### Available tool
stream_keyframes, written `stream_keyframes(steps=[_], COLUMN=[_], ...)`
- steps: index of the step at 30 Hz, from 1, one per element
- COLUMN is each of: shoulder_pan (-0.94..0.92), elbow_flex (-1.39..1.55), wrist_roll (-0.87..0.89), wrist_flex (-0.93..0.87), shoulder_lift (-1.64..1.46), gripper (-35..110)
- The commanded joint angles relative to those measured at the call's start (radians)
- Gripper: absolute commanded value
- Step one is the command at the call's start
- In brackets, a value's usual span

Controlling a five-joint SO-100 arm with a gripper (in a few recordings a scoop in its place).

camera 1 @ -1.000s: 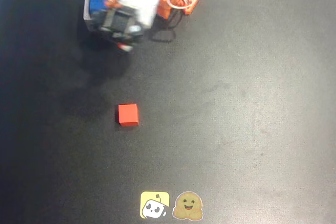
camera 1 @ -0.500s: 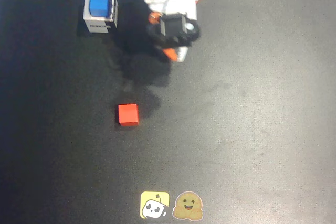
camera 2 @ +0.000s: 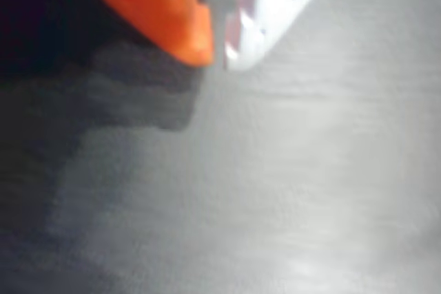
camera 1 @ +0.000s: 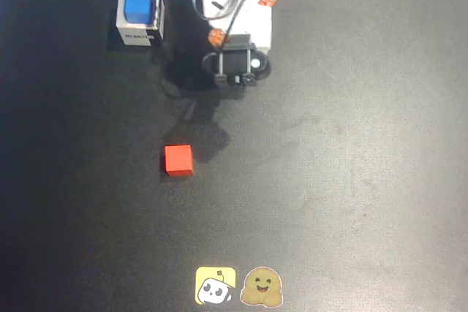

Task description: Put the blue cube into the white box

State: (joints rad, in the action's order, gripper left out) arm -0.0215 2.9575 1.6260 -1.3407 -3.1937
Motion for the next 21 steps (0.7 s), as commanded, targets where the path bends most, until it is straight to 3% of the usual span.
stream_keyframes(steps=[1,21], shoulder_pan=[-0.031,-0.026], elbow_flex=[-0.005,-0.003], wrist_roll=[-0.044,-0.044], wrist_flex=[-0.008,0.014], shoulder_lift=[-0.002,-0.002], gripper=[0,0])
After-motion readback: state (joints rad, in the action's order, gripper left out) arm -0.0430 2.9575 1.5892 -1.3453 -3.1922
